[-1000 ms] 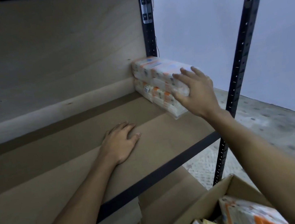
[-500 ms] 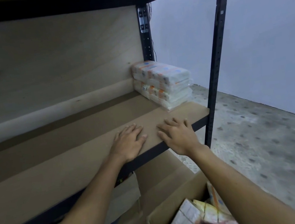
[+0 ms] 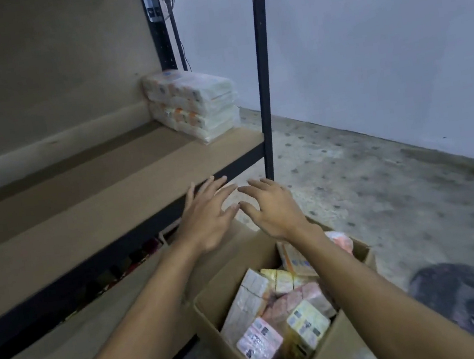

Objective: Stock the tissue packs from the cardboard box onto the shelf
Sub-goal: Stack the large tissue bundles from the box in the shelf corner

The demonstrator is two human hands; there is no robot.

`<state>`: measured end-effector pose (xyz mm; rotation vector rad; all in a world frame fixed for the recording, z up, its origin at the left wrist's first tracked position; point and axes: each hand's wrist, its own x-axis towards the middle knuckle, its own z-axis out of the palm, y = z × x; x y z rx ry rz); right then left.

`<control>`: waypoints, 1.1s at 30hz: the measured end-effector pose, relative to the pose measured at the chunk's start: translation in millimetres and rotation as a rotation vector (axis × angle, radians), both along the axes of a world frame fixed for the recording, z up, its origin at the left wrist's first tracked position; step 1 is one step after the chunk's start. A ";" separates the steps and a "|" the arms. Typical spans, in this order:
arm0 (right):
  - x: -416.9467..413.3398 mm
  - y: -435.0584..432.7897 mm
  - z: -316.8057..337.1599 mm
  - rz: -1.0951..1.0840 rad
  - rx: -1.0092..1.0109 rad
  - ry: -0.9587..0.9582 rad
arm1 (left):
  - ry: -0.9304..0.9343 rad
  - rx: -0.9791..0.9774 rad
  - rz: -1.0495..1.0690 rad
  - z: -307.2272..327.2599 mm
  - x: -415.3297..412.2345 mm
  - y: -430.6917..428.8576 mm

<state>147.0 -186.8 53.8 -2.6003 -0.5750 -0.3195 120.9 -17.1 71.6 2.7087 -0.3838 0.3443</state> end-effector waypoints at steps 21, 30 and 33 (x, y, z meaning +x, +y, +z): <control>-4.0 -159.4 -149.4 -0.347 0.011 0.326 | 0.523 -0.219 -0.196 -174.5 48.1 -133.4; 5.3 -164.2 -184.1 -0.434 0.228 0.267 | 0.483 -0.167 -0.277 -221.1 87.3 -161.2; 9.6 -163.3 -192.2 -0.453 0.251 0.263 | 0.492 -0.217 -0.260 -238.2 89.5 -162.6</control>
